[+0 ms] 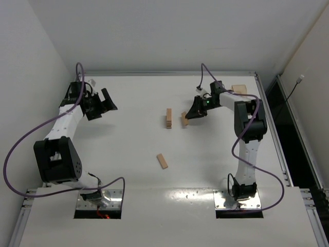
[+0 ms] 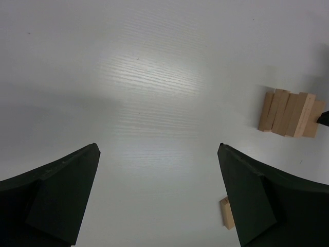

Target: Build the wood block tower

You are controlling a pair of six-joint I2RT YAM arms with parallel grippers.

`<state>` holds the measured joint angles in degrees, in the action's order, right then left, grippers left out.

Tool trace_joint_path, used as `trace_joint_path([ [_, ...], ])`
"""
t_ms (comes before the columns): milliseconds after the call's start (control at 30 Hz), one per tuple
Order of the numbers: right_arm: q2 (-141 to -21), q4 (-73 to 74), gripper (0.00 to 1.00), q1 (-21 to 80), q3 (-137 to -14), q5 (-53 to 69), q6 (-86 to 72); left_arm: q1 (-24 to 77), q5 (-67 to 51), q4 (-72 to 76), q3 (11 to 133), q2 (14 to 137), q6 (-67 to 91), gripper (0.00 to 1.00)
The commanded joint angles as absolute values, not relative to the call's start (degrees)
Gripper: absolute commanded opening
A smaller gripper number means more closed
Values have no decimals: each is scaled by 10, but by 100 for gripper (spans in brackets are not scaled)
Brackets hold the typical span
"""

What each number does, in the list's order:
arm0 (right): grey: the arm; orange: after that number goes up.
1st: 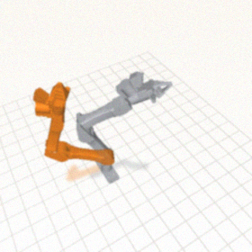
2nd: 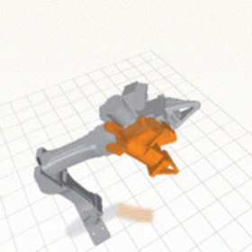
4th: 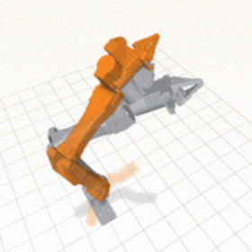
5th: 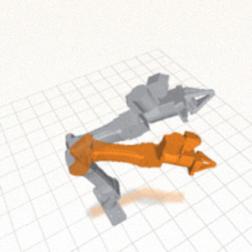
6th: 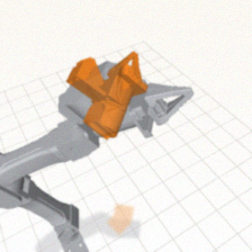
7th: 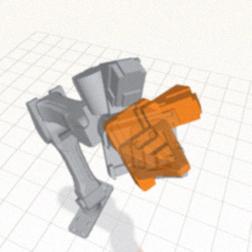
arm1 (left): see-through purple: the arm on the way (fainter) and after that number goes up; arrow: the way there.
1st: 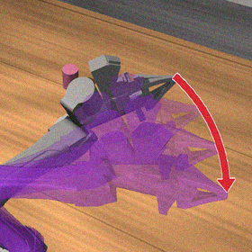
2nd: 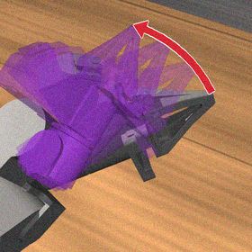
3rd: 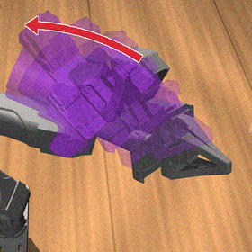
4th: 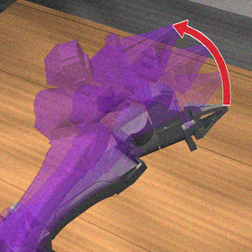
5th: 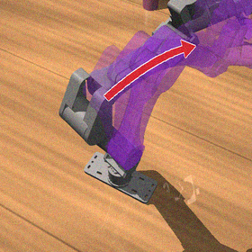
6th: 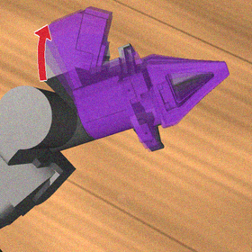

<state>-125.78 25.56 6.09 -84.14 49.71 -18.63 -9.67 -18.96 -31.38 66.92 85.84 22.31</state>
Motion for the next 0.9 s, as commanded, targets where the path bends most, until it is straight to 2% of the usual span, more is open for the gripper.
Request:
trace_joint_path([
  [0,-1275,256,4,50,-873,489,-175,-95,-200,-298,694,858,220,100],
  [233,-1286,289,8,33,-883,418,-167,-95,-200,-298,694,864,225,100],
  [367,-1291,303,20,21,-883,393,-167,-95,-206,-298,694,864,225,100],
  [400,-1291,303,31,21,-883,393,-167,-95,-206,-298,694,864,225,100],
  [433,-1284,303,37,21,-883,393,-167,-95,-206,-298,694,864,225,100],
  [500,-1278,309,43,16,-883,379,-167,-95,-206,-298,694,864,225,100],
  [633,-1248,336,44,11,-883,311,-155,-95,-206,-298,694,864,225,100],
  [667,-1240,349,44,11,-883,262,-147,-95,-200,-298,694,864,225,100],
  [867,-1200,392,46,83,-914,92,-121,-95,-171,-293,684,859,236,100],
])
